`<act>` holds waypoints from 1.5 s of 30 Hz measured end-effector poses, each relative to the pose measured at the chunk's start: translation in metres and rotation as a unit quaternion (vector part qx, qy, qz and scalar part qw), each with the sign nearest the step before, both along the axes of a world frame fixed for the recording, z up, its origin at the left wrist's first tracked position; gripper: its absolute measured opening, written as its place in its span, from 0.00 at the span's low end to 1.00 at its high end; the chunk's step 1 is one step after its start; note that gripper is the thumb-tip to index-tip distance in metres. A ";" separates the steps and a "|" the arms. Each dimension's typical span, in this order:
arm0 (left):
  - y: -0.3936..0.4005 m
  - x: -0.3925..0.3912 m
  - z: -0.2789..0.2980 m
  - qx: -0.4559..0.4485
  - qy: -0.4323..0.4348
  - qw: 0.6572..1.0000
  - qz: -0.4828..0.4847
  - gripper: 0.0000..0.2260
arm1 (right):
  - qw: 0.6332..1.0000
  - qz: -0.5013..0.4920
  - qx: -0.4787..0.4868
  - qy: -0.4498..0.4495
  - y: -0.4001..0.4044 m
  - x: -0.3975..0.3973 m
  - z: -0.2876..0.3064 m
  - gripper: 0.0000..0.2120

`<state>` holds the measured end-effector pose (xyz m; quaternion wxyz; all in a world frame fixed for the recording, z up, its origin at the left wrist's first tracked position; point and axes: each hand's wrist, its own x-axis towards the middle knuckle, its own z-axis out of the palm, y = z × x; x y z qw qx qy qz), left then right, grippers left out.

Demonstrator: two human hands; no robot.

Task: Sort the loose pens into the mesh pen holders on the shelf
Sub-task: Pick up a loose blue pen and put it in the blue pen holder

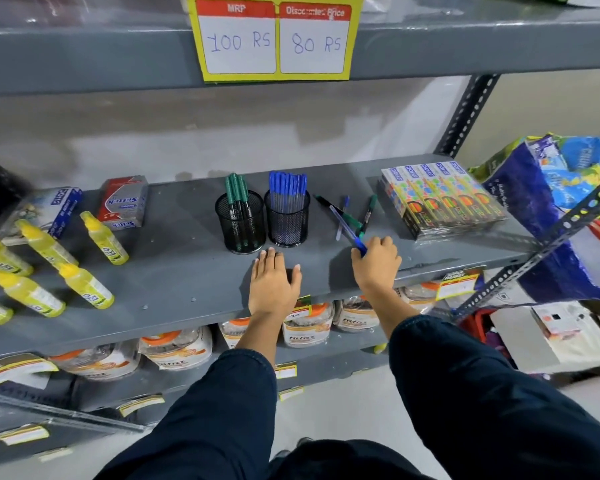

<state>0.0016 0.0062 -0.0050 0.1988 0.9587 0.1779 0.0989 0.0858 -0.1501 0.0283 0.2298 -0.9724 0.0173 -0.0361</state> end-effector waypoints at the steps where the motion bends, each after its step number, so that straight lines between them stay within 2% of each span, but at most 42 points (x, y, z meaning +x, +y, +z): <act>1: 0.000 0.000 0.000 -0.001 0.001 1.000 0.000 0.24 | 1.000 0.003 -0.002 0.003 0.001 0.001 0.000 0.14; 9: 0.001 0.000 0.000 -0.006 0.002 1.000 -0.001 0.24 | 1.000 -0.011 0.006 -0.002 0.007 0.007 0.002 0.12; 13: 0.000 -0.001 0.000 -0.007 0.005 1.000 -0.001 0.25 | 0.990 -0.031 0.130 -0.046 0.015 0.008 0.013 0.10; 18: 0.002 -0.001 0.001 -0.013 0.011 1.000 -0.007 0.24 | 0.949 -0.002 0.296 -0.108 0.036 0.017 0.058 0.08; 22: 0.002 -0.004 0.003 -0.038 -0.010 0.999 -0.015 0.24 | 0.911 0.018 0.368 -0.185 0.052 0.029 0.092 0.10; 27: 0.000 -0.003 0.003 -0.024 -0.015 1.000 -0.003 0.23 | 0.874 0.048 0.442 -0.196 0.071 0.042 0.126 0.11; 31: -0.001 -0.001 0.004 -0.036 -0.026 0.999 0.003 0.22 | 0.889 0.094 0.411 -0.179 0.088 0.044 0.132 0.09; 40: -0.002 -0.001 0.005 -0.029 -0.007 1.000 0.004 0.24 | 0.947 0.168 0.257 -0.096 0.105 0.048 0.085 0.10; 45: -0.002 -0.002 0.001 -0.020 -0.032 0.999 0.010 0.30 | 0.955 0.177 0.200 -0.131 0.093 0.050 0.079 0.14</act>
